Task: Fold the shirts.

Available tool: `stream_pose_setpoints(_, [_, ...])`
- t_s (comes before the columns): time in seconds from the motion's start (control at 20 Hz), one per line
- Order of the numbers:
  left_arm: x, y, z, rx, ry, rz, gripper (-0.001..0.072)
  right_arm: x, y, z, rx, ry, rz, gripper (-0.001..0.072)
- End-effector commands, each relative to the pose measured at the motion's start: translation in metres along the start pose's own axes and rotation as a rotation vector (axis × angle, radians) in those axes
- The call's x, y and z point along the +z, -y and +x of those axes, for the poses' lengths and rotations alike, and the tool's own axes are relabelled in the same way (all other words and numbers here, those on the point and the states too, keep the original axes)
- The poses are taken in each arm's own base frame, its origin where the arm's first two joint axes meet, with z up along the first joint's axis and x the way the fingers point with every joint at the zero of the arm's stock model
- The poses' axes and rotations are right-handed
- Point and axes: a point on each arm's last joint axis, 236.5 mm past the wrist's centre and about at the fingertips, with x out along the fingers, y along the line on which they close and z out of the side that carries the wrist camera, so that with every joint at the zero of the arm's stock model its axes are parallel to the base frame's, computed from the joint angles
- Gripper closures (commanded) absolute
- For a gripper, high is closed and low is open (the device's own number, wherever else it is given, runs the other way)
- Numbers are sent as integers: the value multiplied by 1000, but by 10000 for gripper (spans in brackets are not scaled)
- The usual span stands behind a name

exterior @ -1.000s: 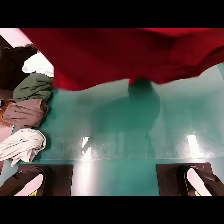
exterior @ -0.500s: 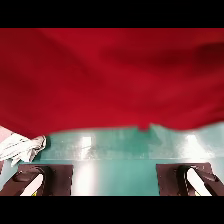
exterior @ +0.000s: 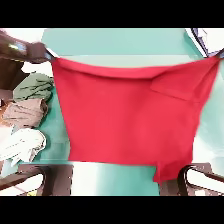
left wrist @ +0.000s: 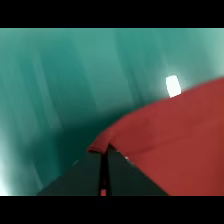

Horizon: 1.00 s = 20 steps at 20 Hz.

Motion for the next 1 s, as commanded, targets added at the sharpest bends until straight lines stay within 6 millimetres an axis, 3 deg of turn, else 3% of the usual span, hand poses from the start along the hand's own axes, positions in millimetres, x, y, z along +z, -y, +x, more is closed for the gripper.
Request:
stream_pose_setpoints(0.0, [-21, -54, 94, 20, -120, -97, 684, -23, 9, 109, 35, -193, 38, 702])
stream_pose_setpoints(0.15, [2, -85, 132, 63, -15, -118, 684, 0, 24, 164, 5, -120, 65, 702])
stream_pose_setpoints(0.25, [25, -97, 139, 92, 87, -123, 684, 18, 32, 181, -10, -45, 86, 702])
stream_pose_setpoints(0.4, [50, -105, 135, 120, 195, -102, 684, 42, 37, 184, -27, 60, 86, 702])
stream_pose_setpoints(0.5, [48, -107, 135, 135, 184, -30, 684, 45, 37, 180, -30, 70, 83, 702])
stream_pose_setpoints(0.6, [32, -112, 137, 159, 109, 23, 684, 26, 33, 181, -18, -10, 78, 702])
stream_pose_setpoints(0.85, [-35, -125, 147, 187, -138, 43, 684, -59, 30, 192, -53, -221, 50, 702])
stream_pose_setpoints(0.95, [-60, -130, 156, 184, -196, 19, 684, -82, 30, 194, -53, -233, 65, 702])
